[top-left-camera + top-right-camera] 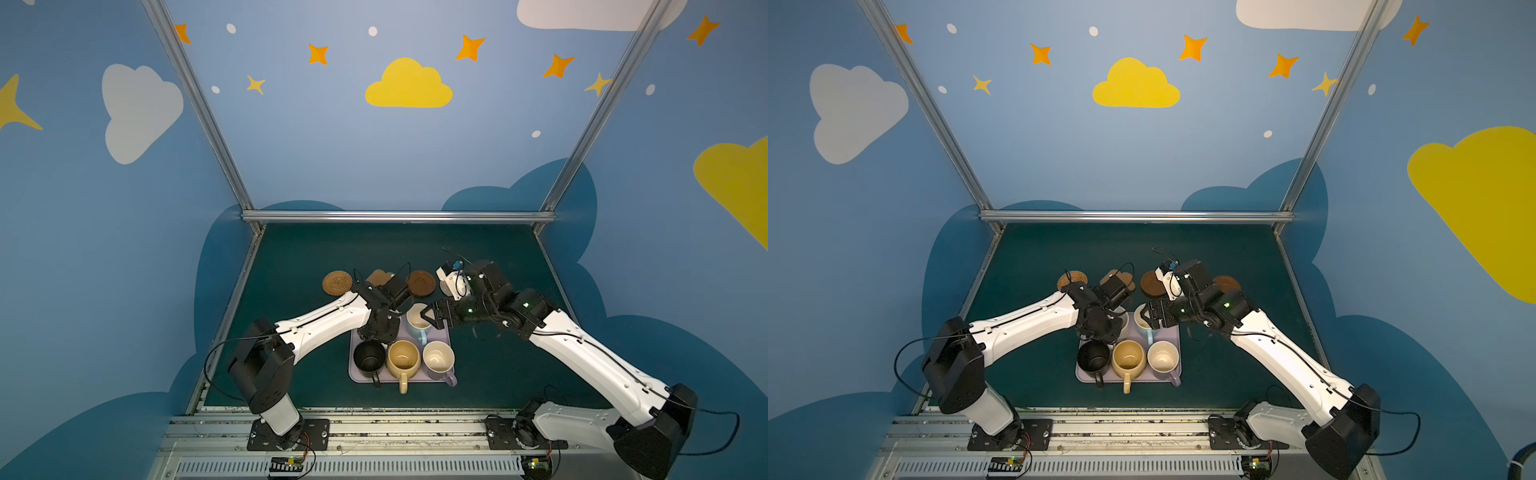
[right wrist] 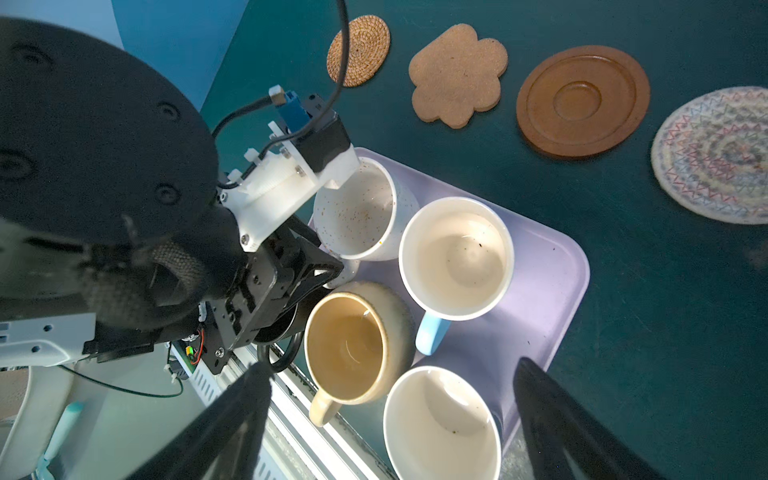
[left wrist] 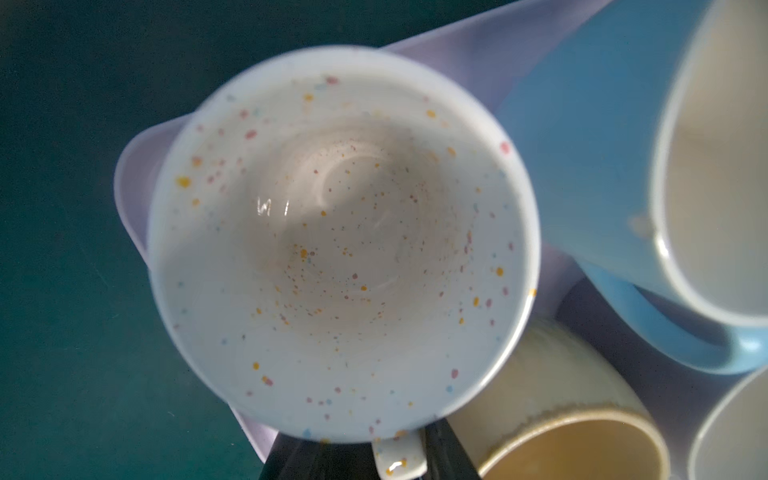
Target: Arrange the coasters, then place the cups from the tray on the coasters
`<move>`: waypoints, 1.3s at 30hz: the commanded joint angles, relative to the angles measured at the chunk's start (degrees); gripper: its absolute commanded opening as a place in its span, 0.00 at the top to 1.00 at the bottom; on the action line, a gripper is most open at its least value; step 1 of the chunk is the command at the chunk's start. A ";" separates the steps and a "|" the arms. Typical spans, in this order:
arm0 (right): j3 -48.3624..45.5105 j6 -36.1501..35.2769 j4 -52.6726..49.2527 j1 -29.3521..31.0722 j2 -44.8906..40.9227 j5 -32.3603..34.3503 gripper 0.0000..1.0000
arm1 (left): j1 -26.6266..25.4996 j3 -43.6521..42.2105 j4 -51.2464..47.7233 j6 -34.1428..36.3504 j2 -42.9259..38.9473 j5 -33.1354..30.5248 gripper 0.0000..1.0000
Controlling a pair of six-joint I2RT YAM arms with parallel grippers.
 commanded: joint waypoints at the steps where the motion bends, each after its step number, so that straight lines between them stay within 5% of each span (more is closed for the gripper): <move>1: -0.79 -0.52 -1.40 -0.30 -1.45 0.48 0.09 | -0.58 1.07 -0.14 -0.37 0.98 -1.79 0.63; 18: -0.17 -1.26 -2.72 -1.35 -0.70 0.91 0.09 | -1.55 0.98 1.88 -0.32 5.04 -2.32 0.69; 39: -0.14 -0.82 -1.05 -1.35 2.06 -0.53 0.09 | -1.56 1.94 2.00 -0.38 5.81 -3.50 0.93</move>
